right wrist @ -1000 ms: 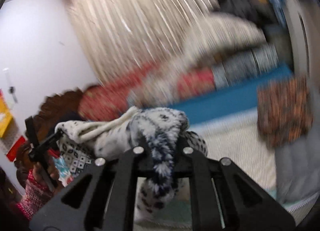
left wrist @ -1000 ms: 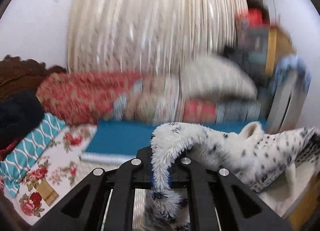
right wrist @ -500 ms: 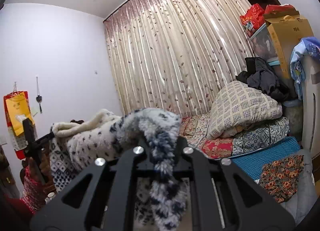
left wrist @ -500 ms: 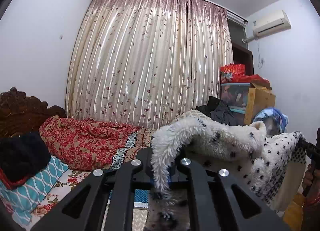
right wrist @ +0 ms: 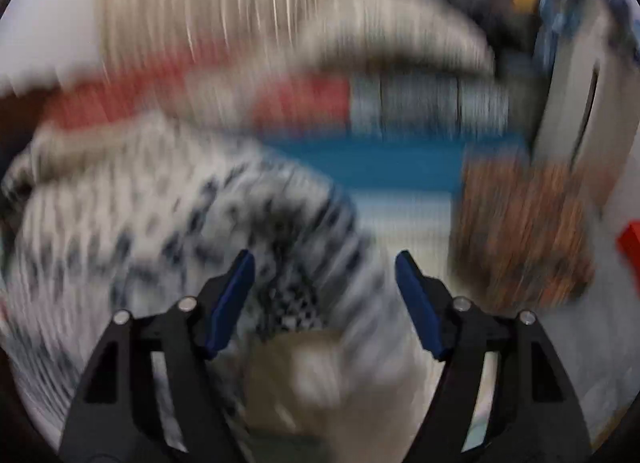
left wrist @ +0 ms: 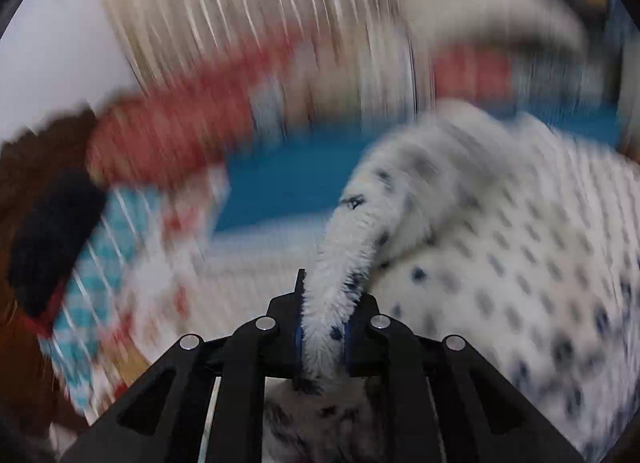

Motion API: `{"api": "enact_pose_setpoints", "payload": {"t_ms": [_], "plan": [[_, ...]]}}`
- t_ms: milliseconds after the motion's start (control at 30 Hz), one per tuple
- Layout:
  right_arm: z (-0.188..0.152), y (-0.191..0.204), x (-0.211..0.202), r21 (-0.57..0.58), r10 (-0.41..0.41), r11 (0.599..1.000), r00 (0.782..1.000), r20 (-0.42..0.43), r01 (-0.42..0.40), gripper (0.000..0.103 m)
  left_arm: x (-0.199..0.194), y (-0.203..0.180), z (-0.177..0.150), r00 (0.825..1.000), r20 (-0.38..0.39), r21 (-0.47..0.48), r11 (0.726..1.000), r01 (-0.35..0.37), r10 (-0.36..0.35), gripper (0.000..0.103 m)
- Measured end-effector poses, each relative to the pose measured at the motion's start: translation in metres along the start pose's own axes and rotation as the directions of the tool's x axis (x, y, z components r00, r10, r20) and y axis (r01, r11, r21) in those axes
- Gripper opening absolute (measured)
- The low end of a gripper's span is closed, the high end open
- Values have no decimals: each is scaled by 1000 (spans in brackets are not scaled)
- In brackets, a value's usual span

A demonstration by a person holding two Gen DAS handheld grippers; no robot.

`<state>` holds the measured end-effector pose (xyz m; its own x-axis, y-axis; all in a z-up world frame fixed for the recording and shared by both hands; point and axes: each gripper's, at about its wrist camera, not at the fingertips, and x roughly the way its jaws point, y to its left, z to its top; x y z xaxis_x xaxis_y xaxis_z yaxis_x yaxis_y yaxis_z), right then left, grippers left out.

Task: Fold large clothes

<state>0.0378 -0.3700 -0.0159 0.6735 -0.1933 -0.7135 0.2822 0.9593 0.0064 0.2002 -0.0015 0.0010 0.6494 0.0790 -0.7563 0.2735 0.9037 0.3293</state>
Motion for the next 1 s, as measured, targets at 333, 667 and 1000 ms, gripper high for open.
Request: {"api": "enact_pose_setpoints", "payload": {"t_ms": [333,667,1000], "plan": [[-110,-26,-21,246,280,938,953,-115,-246,85,-30,22,-118,992,51,31,993,118,-119,85],[-48,4,-8,191,299,941,950,-90,-278,85,-40,85,-130,997,61,-108,993,57,-51,73],[86,72,92,49,313,950,932,-183,-309,86,-13,11,-74,987,112,71,991,112,-120,67]]}}
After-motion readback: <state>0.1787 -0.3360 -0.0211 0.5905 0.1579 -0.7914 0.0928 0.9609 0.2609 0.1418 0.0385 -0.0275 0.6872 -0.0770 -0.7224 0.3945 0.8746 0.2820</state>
